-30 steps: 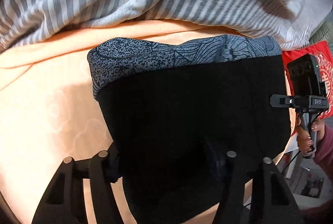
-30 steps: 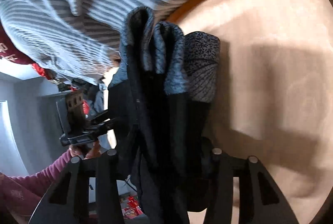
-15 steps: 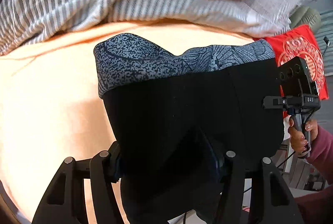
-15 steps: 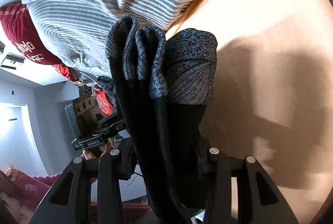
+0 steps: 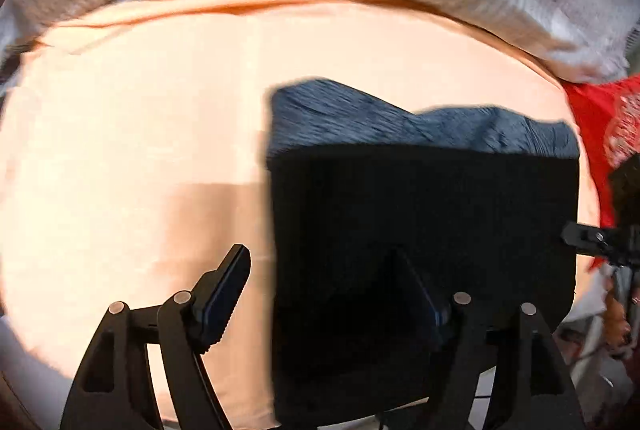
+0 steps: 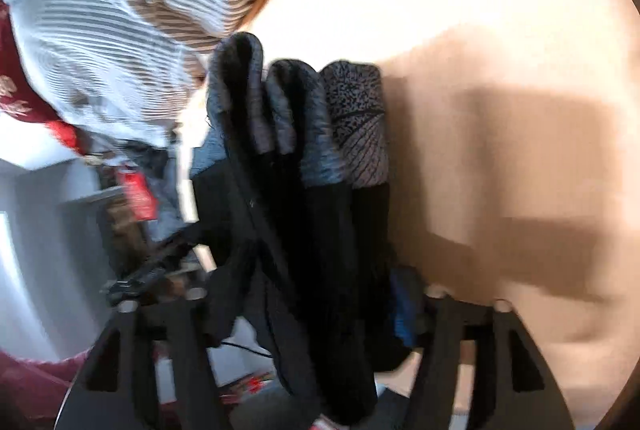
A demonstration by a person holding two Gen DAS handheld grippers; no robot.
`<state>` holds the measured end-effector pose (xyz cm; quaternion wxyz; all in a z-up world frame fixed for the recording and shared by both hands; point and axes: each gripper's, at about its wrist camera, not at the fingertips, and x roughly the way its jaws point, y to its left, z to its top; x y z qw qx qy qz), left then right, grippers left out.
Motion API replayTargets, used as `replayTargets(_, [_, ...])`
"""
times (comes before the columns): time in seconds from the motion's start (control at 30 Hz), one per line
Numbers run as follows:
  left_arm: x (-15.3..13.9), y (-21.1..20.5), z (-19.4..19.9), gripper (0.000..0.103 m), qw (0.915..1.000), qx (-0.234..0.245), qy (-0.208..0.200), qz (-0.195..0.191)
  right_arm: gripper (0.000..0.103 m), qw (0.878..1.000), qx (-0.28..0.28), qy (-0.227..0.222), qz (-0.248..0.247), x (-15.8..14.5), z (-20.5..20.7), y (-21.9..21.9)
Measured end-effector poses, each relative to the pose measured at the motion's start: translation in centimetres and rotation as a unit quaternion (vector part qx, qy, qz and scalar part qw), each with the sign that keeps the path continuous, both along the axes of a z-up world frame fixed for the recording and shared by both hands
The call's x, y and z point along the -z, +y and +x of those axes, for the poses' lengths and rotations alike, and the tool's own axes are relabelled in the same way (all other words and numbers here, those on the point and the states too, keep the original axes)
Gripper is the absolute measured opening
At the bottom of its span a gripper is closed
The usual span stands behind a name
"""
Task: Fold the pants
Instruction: 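Lay the folded trousers down with the right gripper and release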
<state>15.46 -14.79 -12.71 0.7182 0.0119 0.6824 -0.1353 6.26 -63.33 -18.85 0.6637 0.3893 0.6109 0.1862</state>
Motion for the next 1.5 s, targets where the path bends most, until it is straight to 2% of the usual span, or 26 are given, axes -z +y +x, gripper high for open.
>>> replayTargets(0.1, [-2.5, 0.6, -0.3, 0.076, 0.9989, -0.017, -0.030, 0.031, 0.074, 0.997, -0.013, 0.002, -0.075, -1.7, -0.6, -0.7])
replayTargets(0.17, [-3.7, 1.0, -0.4, 0.076, 0.9981, -0.019, -0.046, 0.037, 0.073, 0.993, -0.011, -0.015, -0.113, -3.5, -1.0, -1.1])
replayTargets(0.2, [-4.7, 0.7, -0.7, 0.076, 0.9977, -0.016, -0.055, 0.036, 0.064, 0.993, -0.009, -0.021, -0.120, -4.1, -1.2, -1.3])
replayTargets(0.23, [-5.2, 0.6, -0.7, 0.076, 0.9975, -0.013, -0.060, 0.035, 0.047, 0.993, 0.000, -0.030, -0.117, -5.0, -1.5, -1.5])
replayTargets(0.3, [-4.9, -0.6, -1.1, 0.076, 0.9973, 0.003, -0.065, 0.033, 0.029, 0.994, 0.012, -0.035, -0.105, -5.7, -1.7, -1.7])
replayTargets(0.33, [-4.9, -1.2, -1.5, 0.076, 0.9971, 0.015, -0.066, 0.033, 0.029, 0.994, 0.017, -0.038, -0.104, -6.1, -1.8, -1.5])
replayTargets(0.5, [-1.7, -3.9, -1.6, 0.076, 0.9980, 0.025, -0.049, 0.032, 0.029, 0.990, -0.011, -0.057, -0.125, -6.8, -1.2, 1.7])
replayTargets(0.6, [1.1, -4.0, -1.9, 0.076, 0.9970, 0.032, -0.043, 0.057, 0.028, 0.989, -0.024, -0.044, -0.138, -5.1, -1.3, 3.1])
replayTargets(0.67, [1.9, -4.2, -2.1, 0.076, 0.9958, 0.045, -0.048, 0.063, 0.028, 0.991, -0.015, -0.028, -0.131, -3.6, -1.3, 3.3])
replayTargets(0.73, [2.3, -4.4, -2.2, 0.079, 0.9948, 0.054, -0.059, 0.063, 0.028, 0.992, 0.001, -0.026, -0.123, -3.0, -1.3, 3.0])
replayTargets(0.83, [2.5, -4.4, -2.1, 0.089, 0.9946, 0.056, -0.065, 0.059, 0.028, 0.991, 0.005, -0.031, -0.131, -2.7, -1.3, 3.2])
replayTargets(0.87, [2.7, -4.5, -2.1, 0.099, 0.9941, 0.057, -0.067, 0.063, 0.028, 0.990, 0.002, -0.034, -0.138, -2.6, -1.2, 3.5])
replayTargets(0.9, [3.0, -4.5, -2.0, 0.103, 0.9931, 0.058, -0.069, 0.076, 0.028, 0.989, -0.001, -0.038, -0.146, -2.6, -1.2, 3.7])
replayTargets(1.27, [3.5, -4.1, -1.5, 0.103, 0.9954, 0.056, -0.055, 0.054, 0.028, 0.983, 0.027, -0.038, -0.179, -3.2, -1.7, 4.5])
replayTargets(1.37, [3.2, -4.2, -1.4, 0.103, 0.9946, 0.060, -0.059, 0.060, 0.029, 0.981, 0.032, -0.036, -0.189, -3.5, -1.8, 4.8])
replayTargets(1.47, [2.2, -4.4, -1.9, 0.103, 0.9920, 0.066, -0.069, 0.082, 0.039, 0.980, 0.042, -0.032, -0.194, -4.2, -2.0, 5.0])
replayTargets(1.5, [1.8, -4.3, -2.2, 0.103, 0.9917, 0.069, -0.066, 0.086, 0.049, 0.979, 0.044, -0.032, -0.194, -4.4, -2.2, 5.1])
